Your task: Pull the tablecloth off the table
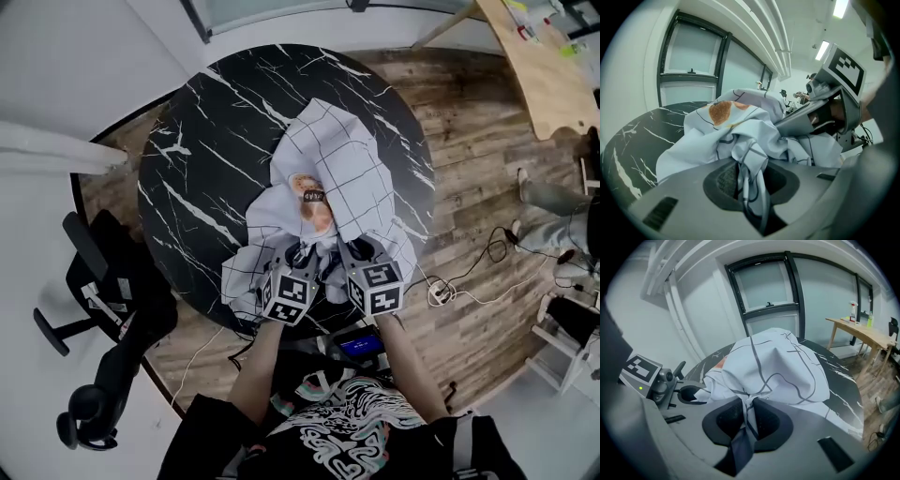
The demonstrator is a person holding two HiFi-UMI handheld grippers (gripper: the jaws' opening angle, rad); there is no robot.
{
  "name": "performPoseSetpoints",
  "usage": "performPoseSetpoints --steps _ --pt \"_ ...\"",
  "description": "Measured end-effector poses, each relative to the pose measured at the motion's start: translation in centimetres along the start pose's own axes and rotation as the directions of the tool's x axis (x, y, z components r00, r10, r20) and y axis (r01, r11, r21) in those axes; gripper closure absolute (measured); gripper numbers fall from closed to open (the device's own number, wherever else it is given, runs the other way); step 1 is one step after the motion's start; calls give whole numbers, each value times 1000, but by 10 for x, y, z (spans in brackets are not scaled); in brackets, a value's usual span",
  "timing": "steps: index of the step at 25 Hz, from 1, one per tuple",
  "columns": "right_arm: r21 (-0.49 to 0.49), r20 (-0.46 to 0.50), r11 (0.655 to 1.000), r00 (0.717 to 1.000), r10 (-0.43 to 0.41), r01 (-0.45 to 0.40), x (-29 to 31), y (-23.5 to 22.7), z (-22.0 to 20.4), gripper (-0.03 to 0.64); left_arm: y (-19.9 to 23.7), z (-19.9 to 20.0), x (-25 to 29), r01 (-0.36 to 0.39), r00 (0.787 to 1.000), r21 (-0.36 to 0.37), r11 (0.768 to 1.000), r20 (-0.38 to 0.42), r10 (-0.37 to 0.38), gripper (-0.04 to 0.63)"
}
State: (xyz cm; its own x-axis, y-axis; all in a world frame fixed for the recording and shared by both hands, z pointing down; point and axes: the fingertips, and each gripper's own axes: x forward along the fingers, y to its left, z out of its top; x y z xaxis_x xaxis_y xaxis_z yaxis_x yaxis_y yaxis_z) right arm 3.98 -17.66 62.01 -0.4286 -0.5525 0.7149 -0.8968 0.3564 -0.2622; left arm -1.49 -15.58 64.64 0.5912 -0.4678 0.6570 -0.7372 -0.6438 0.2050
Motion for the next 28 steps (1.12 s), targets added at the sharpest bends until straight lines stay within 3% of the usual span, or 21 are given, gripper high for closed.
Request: performPoseSetpoints --steps 28 --pt "-29 51 999 999 20 -18 -21 7 15 563 -11 24 -12 -46 997 36 998 69 44 517"
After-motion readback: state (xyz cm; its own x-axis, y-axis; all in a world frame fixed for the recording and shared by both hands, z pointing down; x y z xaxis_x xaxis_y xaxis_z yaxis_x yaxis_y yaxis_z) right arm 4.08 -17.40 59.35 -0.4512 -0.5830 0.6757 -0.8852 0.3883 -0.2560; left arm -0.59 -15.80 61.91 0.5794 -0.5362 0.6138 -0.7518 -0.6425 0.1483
